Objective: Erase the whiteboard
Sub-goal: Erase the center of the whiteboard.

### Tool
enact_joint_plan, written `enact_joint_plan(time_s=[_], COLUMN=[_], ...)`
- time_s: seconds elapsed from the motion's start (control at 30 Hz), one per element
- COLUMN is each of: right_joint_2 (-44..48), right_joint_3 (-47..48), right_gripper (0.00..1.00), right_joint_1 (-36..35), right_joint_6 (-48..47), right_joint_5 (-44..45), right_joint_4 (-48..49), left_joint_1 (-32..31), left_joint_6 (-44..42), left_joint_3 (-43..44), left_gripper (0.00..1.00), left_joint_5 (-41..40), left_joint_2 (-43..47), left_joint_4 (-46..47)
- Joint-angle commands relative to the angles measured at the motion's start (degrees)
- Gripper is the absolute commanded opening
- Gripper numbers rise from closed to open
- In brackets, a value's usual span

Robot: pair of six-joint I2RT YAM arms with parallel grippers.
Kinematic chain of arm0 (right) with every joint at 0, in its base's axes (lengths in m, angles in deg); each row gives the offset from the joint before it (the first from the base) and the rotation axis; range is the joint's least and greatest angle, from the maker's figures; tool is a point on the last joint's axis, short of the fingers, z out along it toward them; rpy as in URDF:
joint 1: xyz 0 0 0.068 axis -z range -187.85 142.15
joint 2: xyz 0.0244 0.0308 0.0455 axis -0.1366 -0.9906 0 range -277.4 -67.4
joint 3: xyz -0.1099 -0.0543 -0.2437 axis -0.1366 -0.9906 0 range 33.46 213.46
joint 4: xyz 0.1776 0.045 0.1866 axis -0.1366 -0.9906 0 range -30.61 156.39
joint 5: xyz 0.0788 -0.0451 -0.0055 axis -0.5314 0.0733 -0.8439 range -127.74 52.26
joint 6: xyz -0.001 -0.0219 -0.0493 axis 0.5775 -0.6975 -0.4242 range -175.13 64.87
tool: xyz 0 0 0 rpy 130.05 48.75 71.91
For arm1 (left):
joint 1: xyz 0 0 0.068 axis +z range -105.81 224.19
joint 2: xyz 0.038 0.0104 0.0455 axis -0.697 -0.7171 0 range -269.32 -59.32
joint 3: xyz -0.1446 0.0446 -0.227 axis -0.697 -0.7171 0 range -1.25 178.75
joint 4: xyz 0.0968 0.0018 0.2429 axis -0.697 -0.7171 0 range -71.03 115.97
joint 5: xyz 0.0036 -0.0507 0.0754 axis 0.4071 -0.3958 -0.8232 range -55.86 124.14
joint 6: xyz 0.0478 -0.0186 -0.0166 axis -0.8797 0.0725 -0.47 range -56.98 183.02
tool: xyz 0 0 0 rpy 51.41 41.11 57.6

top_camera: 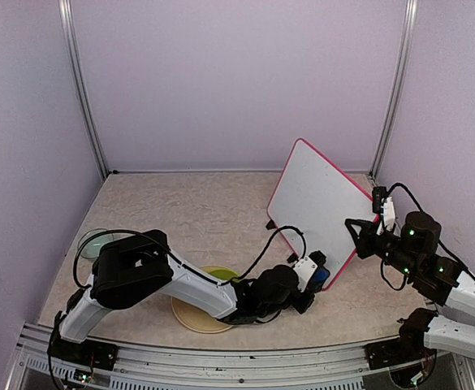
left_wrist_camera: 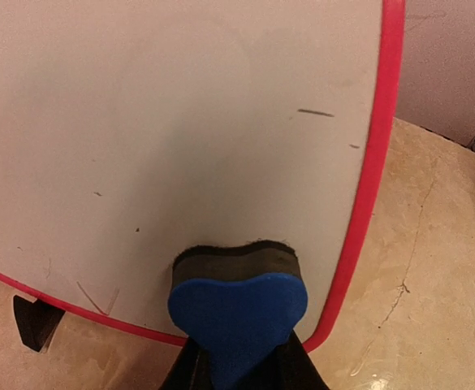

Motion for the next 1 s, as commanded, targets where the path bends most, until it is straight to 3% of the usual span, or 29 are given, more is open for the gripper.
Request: enact_joint_plan(time_s=[0.0,0.3,0.5,0.73,0.97], right_joint_2=[0.4,-0.8,-1.3,-1.6,-1.9], right_joint_3=[0.0,0.1,0.4,0.4,0.5], right_gripper=[0.0,0.0,0.0,0.0,0.0], right_joint_1=[-0.4,-0.4,-0.3,-0.2,-0.1], right_joint_6=[6.3,6.6,6.4,6.1,6.0], right_joint_5=[-5.9,-6.5,-6.5,-6.2,-6.6], right_joint_4=[4.0,5.2,5.1,4.8,4.9], left_joint_1=[6.0,11.6,11.4,9.9,10.0], left_joint_6=[3.5,2.7,2.0,0.3,0.2], left_joint_3=[2.9,3.2,2.6,-6.4,-5.7], left_gripper=[0.0,0.01,0.0,0.0,0.01], left_joint_5=[-3.1,-4.6,-2.1,2.1,2.5], left_joint_2=[0.9,2.1,2.7,8.8,9.2], left_joint_4=[-6.8,-8.4,-5.3,5.7,5.0])
